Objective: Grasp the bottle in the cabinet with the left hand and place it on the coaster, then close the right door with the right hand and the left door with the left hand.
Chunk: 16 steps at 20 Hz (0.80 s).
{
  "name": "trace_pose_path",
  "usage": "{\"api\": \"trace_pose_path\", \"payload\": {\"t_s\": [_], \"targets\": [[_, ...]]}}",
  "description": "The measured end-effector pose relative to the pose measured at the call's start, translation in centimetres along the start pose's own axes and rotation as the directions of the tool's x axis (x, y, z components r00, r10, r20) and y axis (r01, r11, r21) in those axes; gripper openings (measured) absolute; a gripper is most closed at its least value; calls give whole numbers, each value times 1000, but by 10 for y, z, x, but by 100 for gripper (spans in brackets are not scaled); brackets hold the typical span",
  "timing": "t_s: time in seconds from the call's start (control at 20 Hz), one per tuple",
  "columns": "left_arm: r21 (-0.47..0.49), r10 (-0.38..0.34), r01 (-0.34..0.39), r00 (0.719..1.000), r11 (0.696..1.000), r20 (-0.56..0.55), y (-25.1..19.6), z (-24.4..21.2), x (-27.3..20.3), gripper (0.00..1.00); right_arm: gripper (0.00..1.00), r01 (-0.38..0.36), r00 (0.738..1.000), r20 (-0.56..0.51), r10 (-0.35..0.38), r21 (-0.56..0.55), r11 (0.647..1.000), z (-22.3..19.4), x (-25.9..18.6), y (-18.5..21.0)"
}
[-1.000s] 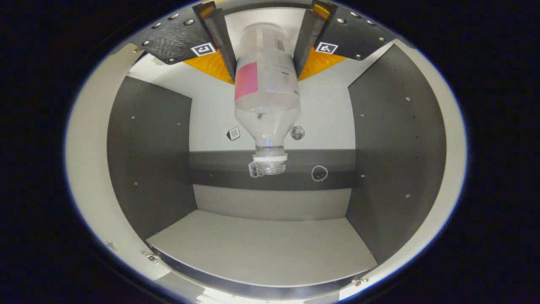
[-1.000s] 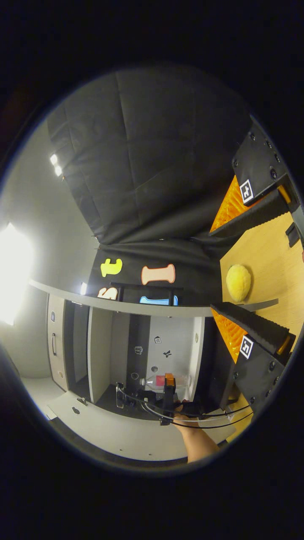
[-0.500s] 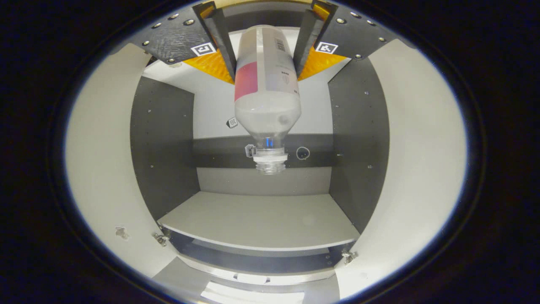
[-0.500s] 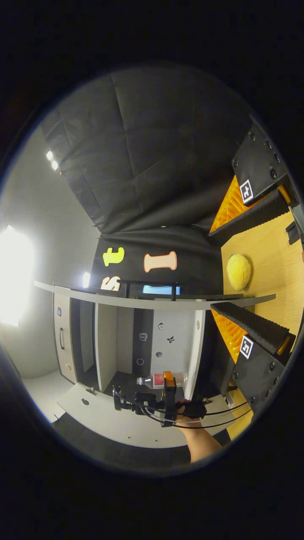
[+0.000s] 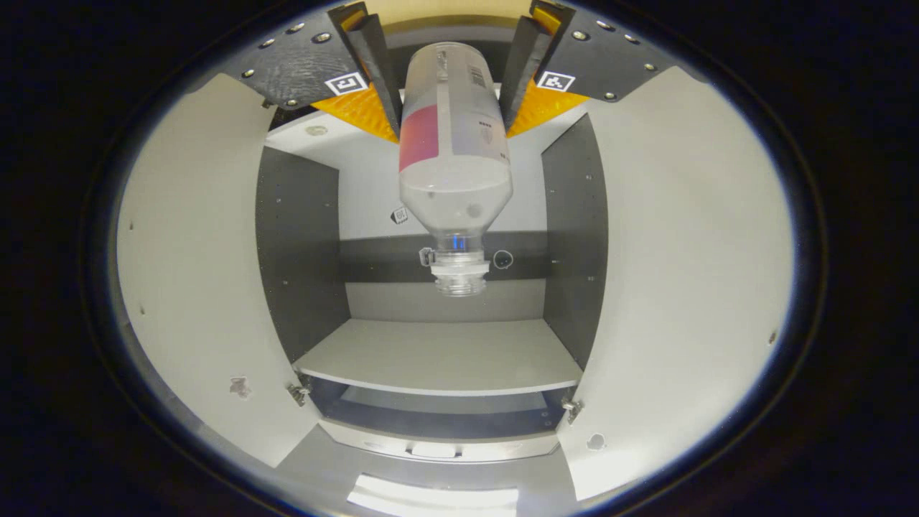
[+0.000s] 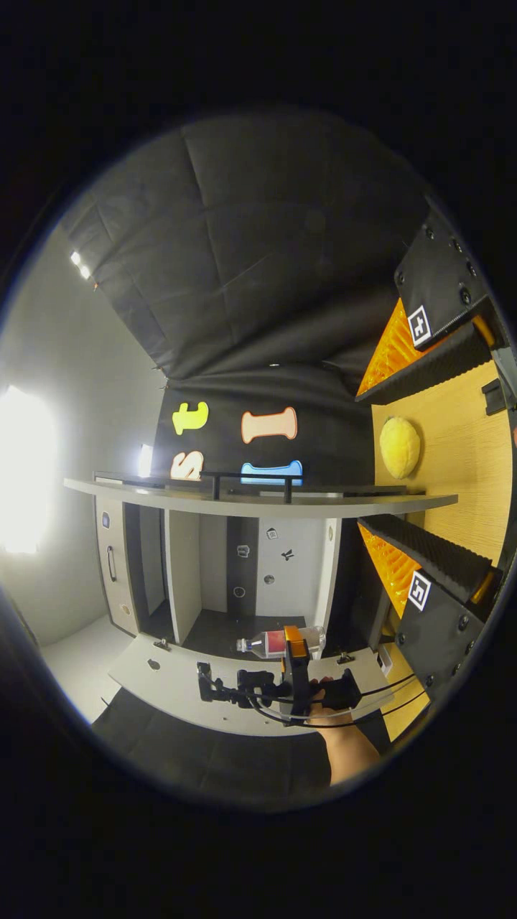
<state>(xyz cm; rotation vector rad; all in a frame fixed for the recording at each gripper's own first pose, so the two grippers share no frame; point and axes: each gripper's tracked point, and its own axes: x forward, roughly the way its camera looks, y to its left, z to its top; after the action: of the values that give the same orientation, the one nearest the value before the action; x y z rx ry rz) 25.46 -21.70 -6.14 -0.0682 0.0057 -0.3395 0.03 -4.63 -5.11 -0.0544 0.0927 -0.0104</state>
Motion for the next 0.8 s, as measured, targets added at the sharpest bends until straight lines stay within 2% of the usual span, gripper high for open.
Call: {"api": "trace_pose_path", "payload": {"t_s": [0.55,0.8], "targets": [[-35,-7,6,1000,999,-28,-20,-32,-74,70,98,-76,997,-3,76,-5,997,-3,-18,-5],[-69,-17,14,999,998,-45,-27,-61,-104,70,97,-116,993,-4,115,-14,993,-8,-18,4]]}}
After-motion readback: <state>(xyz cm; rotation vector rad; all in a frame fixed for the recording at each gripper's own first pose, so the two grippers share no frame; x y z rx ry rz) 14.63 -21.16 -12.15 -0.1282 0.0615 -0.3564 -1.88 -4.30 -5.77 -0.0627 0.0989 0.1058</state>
